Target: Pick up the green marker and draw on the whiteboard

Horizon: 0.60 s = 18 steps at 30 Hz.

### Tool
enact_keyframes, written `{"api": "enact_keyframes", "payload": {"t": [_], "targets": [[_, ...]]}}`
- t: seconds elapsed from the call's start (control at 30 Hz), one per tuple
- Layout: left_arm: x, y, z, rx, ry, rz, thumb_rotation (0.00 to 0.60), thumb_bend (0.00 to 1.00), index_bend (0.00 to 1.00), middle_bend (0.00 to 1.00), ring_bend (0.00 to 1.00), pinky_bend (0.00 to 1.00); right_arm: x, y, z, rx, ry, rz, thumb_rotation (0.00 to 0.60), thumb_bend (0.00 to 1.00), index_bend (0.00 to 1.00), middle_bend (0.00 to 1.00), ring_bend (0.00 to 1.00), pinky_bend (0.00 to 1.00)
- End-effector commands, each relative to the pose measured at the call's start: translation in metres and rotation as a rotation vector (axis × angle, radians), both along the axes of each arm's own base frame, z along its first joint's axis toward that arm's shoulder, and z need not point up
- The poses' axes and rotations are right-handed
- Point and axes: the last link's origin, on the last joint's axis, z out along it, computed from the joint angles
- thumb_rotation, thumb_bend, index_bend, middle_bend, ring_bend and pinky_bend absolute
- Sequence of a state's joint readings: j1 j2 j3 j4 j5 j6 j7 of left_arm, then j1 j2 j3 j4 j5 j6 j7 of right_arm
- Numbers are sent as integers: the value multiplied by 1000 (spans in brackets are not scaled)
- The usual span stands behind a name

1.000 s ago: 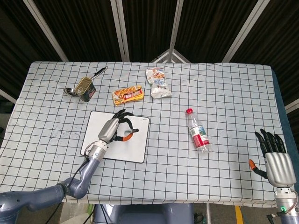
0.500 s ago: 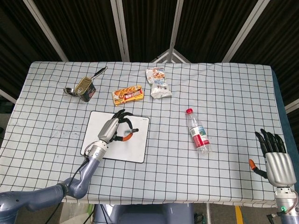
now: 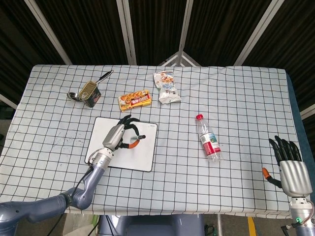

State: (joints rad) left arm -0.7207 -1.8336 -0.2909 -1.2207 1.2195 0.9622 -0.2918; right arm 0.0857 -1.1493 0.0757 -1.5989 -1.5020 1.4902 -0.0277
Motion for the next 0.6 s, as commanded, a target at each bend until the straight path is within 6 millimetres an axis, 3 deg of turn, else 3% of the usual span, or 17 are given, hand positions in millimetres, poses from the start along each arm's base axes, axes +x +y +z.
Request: {"api": "enact_keyframes", "payload": {"t": [0.03,0.6], "targets": [[1,0,1,3,-4,2,600,486,749,178,23,63,0,0,1,-1,1,-1,600,313,0,0,0,0],[-3,-4,4,-5,13,11,600,486,749,178,23,63,0,1,1,-5,-3,-14,600,313,0,0,0,0]]}}
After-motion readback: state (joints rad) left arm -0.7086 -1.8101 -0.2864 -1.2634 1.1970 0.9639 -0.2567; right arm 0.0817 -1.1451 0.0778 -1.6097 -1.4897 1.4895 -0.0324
